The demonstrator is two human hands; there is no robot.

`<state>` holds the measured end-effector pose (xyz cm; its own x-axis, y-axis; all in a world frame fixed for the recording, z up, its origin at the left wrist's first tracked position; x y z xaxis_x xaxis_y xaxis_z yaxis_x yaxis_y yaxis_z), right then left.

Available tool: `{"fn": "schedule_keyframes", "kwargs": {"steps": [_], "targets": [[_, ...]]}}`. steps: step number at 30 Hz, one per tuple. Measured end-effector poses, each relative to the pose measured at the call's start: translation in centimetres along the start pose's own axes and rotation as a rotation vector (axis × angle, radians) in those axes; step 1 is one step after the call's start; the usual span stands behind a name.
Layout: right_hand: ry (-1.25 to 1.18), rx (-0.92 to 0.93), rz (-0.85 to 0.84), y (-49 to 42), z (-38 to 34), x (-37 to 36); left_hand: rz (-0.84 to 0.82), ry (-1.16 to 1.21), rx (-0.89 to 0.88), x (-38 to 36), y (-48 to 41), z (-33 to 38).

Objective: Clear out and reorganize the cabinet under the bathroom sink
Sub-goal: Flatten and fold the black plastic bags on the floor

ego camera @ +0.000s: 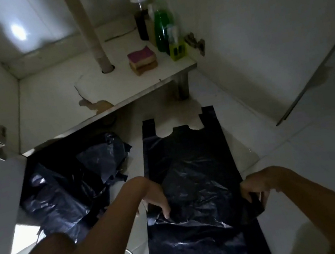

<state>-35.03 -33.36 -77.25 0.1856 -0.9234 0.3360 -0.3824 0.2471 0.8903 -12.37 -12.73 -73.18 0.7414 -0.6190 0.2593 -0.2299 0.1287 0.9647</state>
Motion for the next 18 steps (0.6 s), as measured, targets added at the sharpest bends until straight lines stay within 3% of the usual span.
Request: {"fn": "schedule_keyframes", "kwargs": {"steps": [3,6,13,15,17,18], "targets": [[0.135,0.061,-0.268,-1.8,-0.5,-2.8,-0.048,-0.011,0.015,-1.5,-1.0,-0.2],[0.113,-0.074,-0.275,-1.2,0.1,-3.2,-0.055,-0.012,-0.006,-2.4,-1.4,-0.1],[0.096,-0.092,-0.536,-0.5,-0.2,-6.0,-0.256,-0.139,0.032,-5.0,-1.1,-0.3],[0.101,-0.038,-0.448,-2.1,-0.8,-5.4,-0.251,-0.144,0.003,-4.5,-2.2,0.0],[0.068,0.110,-0.147,-4.0,-2.4,-3.0,-0.085,-0.068,-0.077,-2.4,-4.1,0.8],[0.089,0.220,0.066,-4.6,-3.5,-1.1,0.094,-0.032,-0.107,-0.3,-5.2,1.1]]}}
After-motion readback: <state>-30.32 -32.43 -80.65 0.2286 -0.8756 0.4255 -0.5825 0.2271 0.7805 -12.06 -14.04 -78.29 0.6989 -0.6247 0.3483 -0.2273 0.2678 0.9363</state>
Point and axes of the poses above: each hand's wrist, its own y-axis away from the middle knuckle, its own x-axis out of the back of the hand, z = x × y, the point moved 9 cm from there along -y, towards the middle knuckle, and after that the axes turned 7 degrees about x, right-handed, at the moved point
